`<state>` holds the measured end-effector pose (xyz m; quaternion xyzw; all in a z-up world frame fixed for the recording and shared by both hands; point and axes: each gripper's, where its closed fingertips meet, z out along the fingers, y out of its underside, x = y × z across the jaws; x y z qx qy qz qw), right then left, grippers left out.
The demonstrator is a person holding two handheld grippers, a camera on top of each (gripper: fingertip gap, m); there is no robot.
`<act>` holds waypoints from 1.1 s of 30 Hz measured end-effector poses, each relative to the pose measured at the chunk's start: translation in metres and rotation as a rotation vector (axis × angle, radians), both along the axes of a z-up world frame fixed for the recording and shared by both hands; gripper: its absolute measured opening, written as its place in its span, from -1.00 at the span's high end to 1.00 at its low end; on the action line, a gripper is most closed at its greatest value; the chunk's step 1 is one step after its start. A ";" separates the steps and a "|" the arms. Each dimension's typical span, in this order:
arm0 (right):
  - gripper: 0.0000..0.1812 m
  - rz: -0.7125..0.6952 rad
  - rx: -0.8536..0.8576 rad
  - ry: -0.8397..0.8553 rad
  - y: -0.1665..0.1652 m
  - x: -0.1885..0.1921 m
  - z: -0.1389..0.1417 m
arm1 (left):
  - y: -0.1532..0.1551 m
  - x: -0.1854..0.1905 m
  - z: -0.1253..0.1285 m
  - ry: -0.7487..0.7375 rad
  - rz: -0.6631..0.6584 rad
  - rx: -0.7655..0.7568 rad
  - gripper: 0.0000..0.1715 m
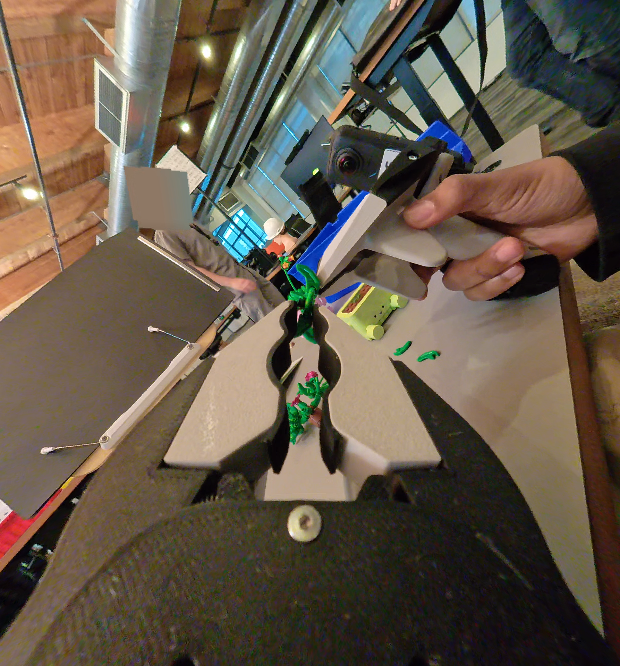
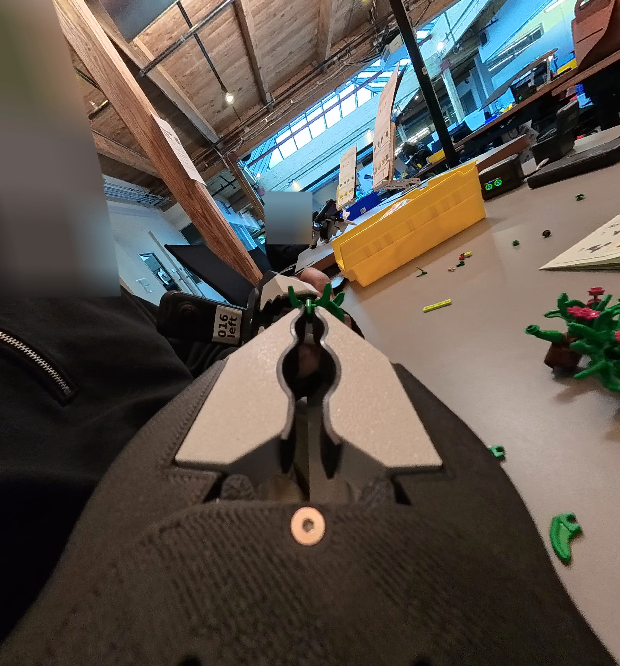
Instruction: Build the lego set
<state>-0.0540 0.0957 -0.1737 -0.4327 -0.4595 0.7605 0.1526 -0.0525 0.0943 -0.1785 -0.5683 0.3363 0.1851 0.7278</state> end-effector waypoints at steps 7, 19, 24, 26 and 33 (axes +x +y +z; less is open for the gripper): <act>1.00 0.003 0.010 -0.015 -0.003 -0.002 -0.002 | 0.002 -0.001 -0.002 -0.046 0.003 -0.022 0.78; 1.00 0.022 -0.010 -0.022 -0.006 -0.003 -0.002 | 0.000 0.001 -0.001 -0.062 -0.018 -0.034 0.92; 0.99 0.025 -0.043 -0.025 -0.005 -0.002 -0.002 | 0.002 0.000 -0.003 -0.063 -0.011 -0.050 0.92; 0.92 -0.002 -0.061 -0.004 0.000 -0.003 0.001 | 0.003 -0.003 -0.004 -0.062 0.008 -0.057 0.92; 0.86 -0.110 0.106 0.039 -0.001 -0.001 0.001 | 0.009 -0.009 -0.009 -0.044 0.060 -0.088 0.92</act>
